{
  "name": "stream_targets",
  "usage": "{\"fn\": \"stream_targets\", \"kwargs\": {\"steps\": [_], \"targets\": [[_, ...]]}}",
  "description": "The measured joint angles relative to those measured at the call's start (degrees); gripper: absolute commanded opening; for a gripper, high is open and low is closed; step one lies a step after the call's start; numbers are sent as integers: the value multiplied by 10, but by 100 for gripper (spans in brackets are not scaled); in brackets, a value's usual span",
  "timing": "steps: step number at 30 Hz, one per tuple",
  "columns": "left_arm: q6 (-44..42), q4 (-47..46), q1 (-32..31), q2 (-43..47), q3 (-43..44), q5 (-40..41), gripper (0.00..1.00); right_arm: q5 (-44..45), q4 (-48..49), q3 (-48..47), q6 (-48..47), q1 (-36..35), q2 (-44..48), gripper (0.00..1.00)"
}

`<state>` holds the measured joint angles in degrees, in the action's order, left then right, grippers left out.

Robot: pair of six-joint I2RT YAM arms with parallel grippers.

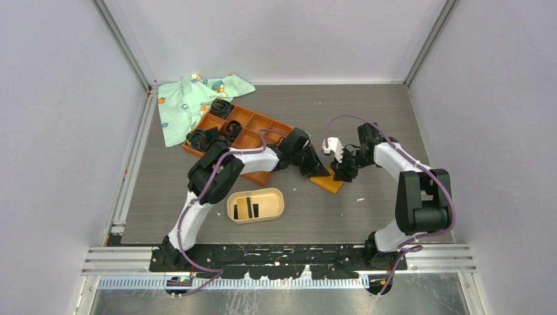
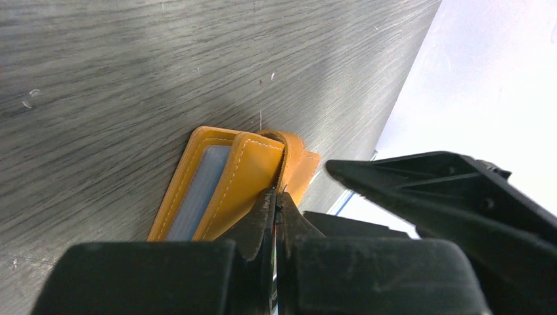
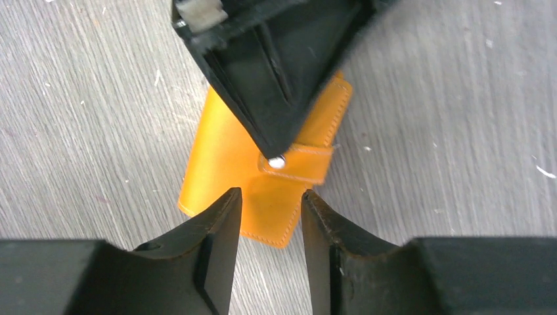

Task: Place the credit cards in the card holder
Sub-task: Close the card holder at the center of the board.

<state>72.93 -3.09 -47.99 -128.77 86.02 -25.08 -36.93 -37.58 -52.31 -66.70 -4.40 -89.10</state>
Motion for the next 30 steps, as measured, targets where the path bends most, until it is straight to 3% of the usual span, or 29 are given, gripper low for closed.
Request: {"fn": "stream_targets", "kwargs": {"steps": [7,19,30], "targets": [[-3,1,0,0,0,0,0,-38,-9,-10,5,55,13,27],[-14,1,0,0,0,0,0,-26,3,-25,24,-7,-15,26],[-16,1,0,0,0,0,0,9,11,-25,21,-16,-40,24]]}}
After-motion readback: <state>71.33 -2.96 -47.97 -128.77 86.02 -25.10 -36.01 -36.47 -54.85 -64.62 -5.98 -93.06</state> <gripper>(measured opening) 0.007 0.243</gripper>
